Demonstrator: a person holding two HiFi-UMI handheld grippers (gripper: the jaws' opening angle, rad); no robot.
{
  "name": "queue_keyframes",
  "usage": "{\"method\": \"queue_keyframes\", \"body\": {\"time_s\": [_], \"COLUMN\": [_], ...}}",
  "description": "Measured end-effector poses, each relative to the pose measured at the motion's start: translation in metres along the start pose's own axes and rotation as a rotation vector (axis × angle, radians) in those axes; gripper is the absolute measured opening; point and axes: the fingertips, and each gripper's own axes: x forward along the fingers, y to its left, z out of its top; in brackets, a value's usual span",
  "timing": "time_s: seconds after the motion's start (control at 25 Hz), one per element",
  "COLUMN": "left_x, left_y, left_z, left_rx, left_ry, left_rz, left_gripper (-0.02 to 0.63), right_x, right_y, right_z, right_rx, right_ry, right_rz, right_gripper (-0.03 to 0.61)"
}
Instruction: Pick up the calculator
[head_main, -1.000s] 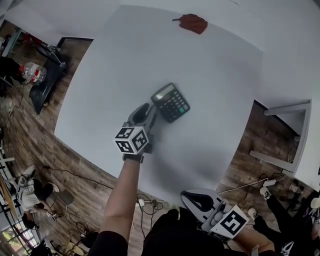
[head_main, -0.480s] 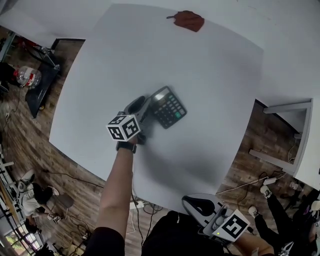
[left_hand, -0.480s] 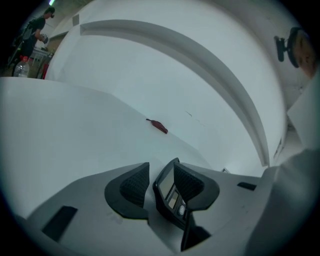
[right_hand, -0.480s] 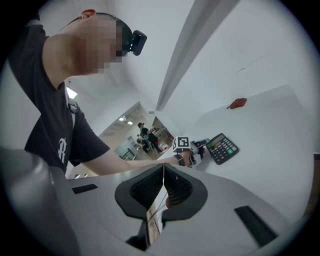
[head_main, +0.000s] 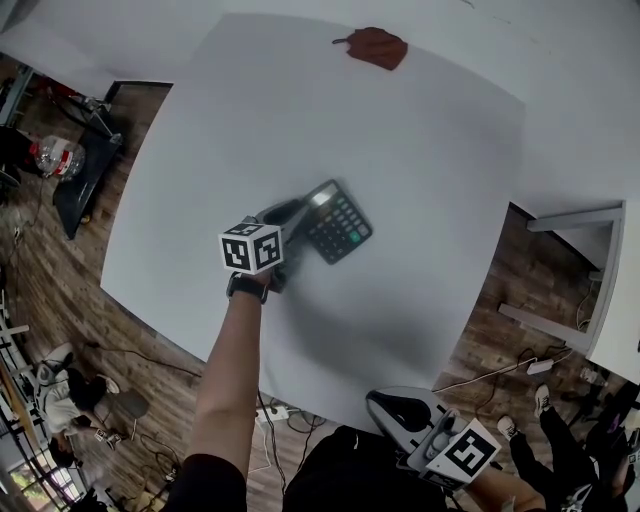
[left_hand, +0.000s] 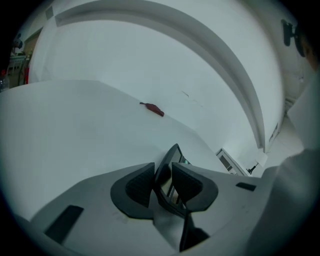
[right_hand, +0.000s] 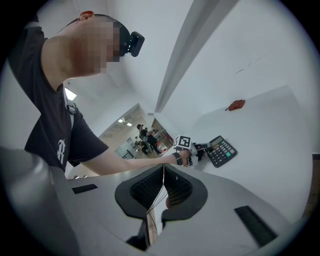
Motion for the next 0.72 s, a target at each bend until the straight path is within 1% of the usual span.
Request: {"method": "queue_keyframes", "body": {"time_s": [0.08,0.16,0.28,0.32,0.44,0.6,0.72], "left_x": [0.000,-0.001,-0.009,-0.013,-0.021,-0.046,-0.073], "left_y": [-0.001,-0.004,-0.013,-0.016,-0.026,-0.047,-0.067], "left_z": [-0.001,-0.001,0.004,0.005,0.006,0.007,0.001], "left_rx": [-0.029,-0.078,-0.175,-0.193,-0.187,-0.194,-0.191], "left_ry": [0.015,0.004,-0.068,-0.087,-0.097,-0.126,-0.142], "left_rz": [-0.024,-0.075,-0.158,-0.176,-0.202,-0.238,-0.243], "left_gripper": [0.105,0.080,0.047,0.041,0.038,0.038,0.038], "right_x": [-0.001,-0.001,-0.003,-0.003,-0.005,-0.011,-0.015], "right_y": [0.000,0.000,-0.001,-0.001,-0.003,-0.001,0.005], "right_z": [0.001,0.001,0.004,0.006,0.007,0.003,0.004], "right_rx": [0.002,0.004,-0.005,-0.010,-0.008,-0.031,-0.052], "right_ry": [-0.003,-0.005,-0.004,-0.011,-0.022,-0.004,-0.037], "right_rz": [-0.001,-0.003,-0.002,0.001,-0.004,-0.019,-0.022], "right_gripper": [0.015,0.015,0.014,0.014,0.014,0.014,0.014]}}
